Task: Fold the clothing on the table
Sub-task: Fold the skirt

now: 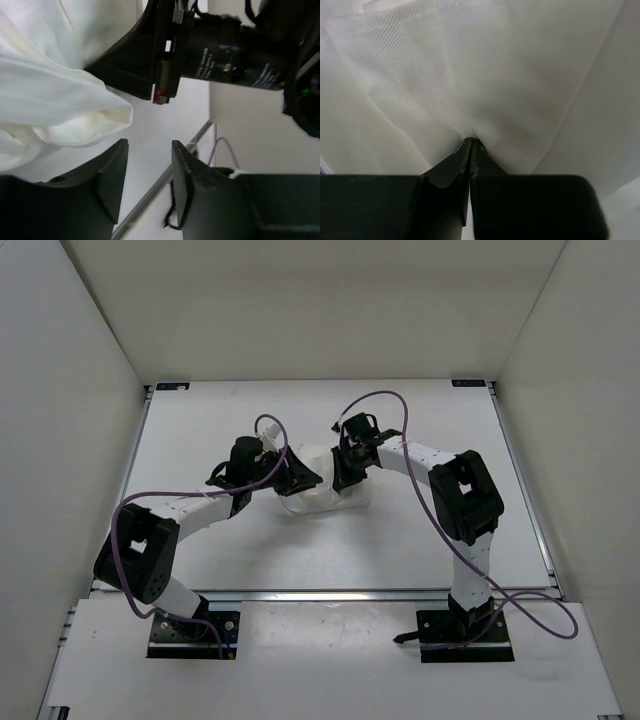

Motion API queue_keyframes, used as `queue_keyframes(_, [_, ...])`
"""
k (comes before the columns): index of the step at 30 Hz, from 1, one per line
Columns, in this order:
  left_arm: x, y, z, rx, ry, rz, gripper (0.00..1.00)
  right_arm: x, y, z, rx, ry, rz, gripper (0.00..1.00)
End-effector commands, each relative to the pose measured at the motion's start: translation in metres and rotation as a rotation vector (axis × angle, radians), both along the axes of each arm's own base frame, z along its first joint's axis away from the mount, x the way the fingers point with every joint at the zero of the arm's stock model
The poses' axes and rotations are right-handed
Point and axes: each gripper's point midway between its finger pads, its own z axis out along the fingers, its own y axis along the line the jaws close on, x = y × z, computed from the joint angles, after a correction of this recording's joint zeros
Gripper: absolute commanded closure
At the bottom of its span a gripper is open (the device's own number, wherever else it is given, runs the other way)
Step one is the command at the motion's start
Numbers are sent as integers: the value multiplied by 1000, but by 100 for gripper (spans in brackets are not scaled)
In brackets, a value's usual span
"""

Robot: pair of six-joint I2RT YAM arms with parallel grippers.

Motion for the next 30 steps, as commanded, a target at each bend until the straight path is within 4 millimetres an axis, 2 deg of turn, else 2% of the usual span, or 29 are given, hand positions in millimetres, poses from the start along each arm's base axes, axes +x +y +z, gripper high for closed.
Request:
queue_keyframes(1, [11,-6,16,-93,-37,71,66,8,18,6,52,-32,8,100])
queue_keyframes(2, [12,-7,22,-112,-47,81,71,10,19,4,61,-28,-5,100])
queue_keyframes(4, [13,-10,19,-133,-25,114,80,9,23,5,76,-24,-1,100])
queue_keyframes(5, [13,-14,27,-164,-36,122,88,8,26,6,87,-24,6,100])
queue_keyframes(8, [21,-14,35,-207,-37,161,97,1,34,18,190,-28,34,100])
queue_keyframes(10, [28,-10,34,-211,-26,180,96,-2,34,29,232,-42,29,100])
queue_keyframes(13, [36,-2,31,-178,-23,213,88,0,29,48,256,-85,24,100])
queue_keyframes(16, [38,1,16,-124,4,222,84,-1,25,71,272,-150,25,100])
queue_keyframes(18, [34,-5,14,-125,16,200,84,5,17,74,276,-179,6,100])
queue_keyframes(20, [36,-9,8,-99,11,188,86,10,14,71,270,-172,-12,100])
queue_keyframes(21, [32,-17,5,-56,32,162,88,11,10,62,252,-143,-27,100])
queue_keyframes(22, [28,-12,-16,51,64,164,91,10,10,56,236,-131,-19,100])
queue_keyframes(24, [31,-12,-22,159,41,161,95,12,10,46,203,-125,-12,100])
queue_keyframes(25, [25,-7,-33,194,65,155,98,12,10,42,190,-120,-7,100])
queue_keyframes(26, [25,-5,-34,179,71,160,99,10,12,39,174,-118,-4,100])
queue_keyframes(28, [15,10,-51,175,122,173,100,12,9,31,152,-114,-17,100])
queue_keyframes(29, [15,17,-53,187,127,187,100,12,9,26,153,-102,-20,100])
queue_keyframes(30, [9,22,-59,205,148,189,100,12,10,27,162,-102,-15,100])
